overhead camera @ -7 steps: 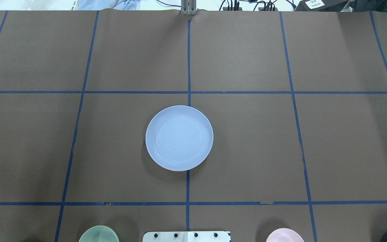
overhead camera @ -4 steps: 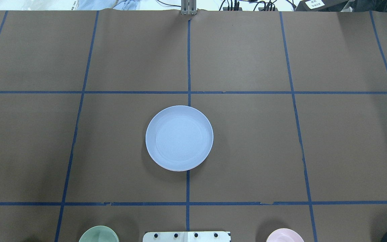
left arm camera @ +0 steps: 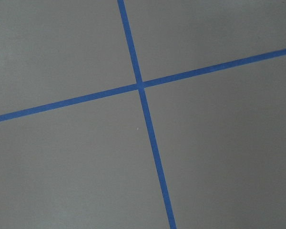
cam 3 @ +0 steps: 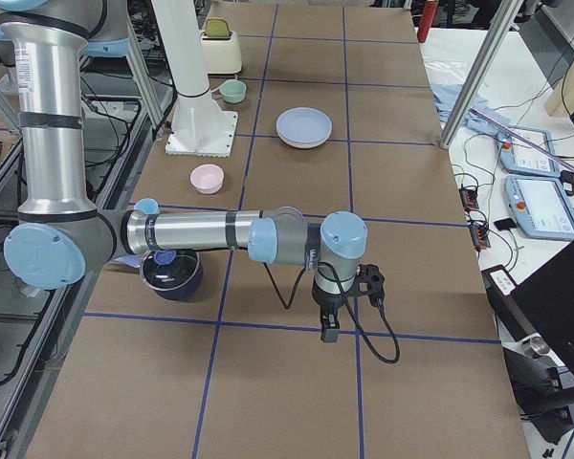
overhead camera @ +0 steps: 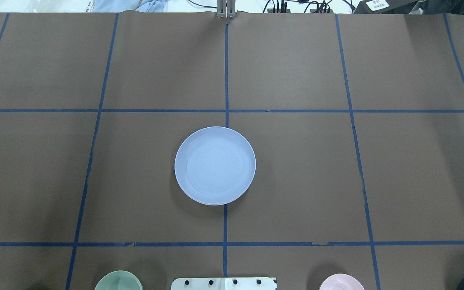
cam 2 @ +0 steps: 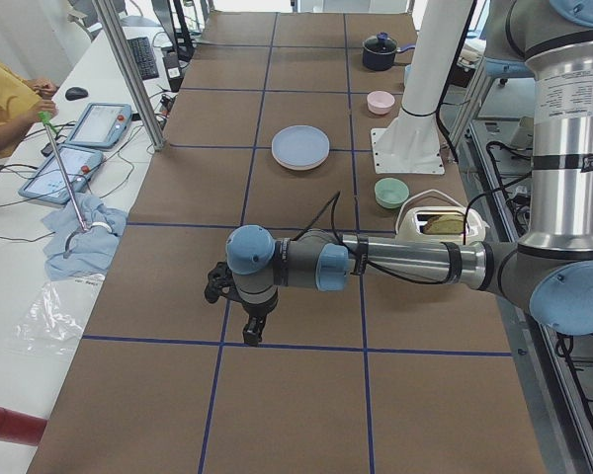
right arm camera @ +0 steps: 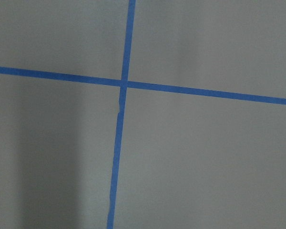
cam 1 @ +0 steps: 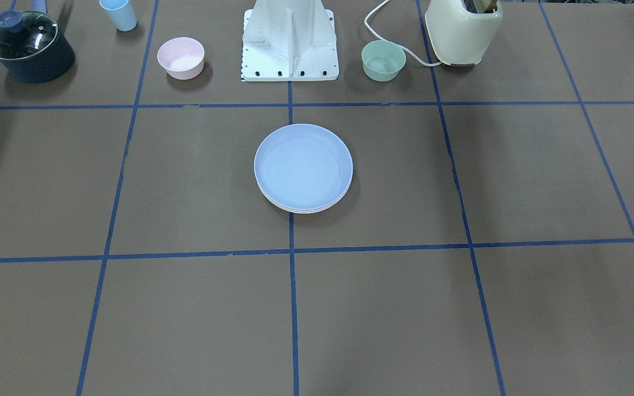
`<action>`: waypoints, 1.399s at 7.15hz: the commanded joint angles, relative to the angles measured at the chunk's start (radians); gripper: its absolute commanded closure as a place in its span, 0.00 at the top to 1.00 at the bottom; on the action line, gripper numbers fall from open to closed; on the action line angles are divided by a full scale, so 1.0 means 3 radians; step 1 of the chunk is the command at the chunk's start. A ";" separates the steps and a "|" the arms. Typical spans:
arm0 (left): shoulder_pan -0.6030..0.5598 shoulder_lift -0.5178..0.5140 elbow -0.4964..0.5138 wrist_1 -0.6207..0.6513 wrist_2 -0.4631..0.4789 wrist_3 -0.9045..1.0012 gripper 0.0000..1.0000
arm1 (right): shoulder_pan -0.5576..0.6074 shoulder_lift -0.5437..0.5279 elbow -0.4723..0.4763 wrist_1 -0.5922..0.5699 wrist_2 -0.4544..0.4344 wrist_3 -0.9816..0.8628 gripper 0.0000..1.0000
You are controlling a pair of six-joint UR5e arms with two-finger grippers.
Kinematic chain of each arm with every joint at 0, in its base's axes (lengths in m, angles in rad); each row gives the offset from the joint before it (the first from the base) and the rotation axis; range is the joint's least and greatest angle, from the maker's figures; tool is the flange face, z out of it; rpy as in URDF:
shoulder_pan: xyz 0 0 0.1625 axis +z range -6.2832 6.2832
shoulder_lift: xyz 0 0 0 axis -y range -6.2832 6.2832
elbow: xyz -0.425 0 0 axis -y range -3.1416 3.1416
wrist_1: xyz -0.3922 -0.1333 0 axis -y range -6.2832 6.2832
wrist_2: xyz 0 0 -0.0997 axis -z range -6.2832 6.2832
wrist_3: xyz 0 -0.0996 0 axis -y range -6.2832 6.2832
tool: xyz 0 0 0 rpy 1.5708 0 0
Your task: Stack three plates with pink and blue
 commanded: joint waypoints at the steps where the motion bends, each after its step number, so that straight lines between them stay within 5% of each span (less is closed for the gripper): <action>1: 0.0003 -0.0006 0.0057 -0.0059 0.0154 -0.0004 1.00 | -0.0067 -0.0014 0.0018 -0.0001 0.0009 0.0030 1.00; 10: -0.0002 -0.0011 0.0087 -0.0070 0.0155 -0.0009 1.00 | -0.0098 -0.0014 -0.0013 -0.0006 0.0116 0.0035 1.00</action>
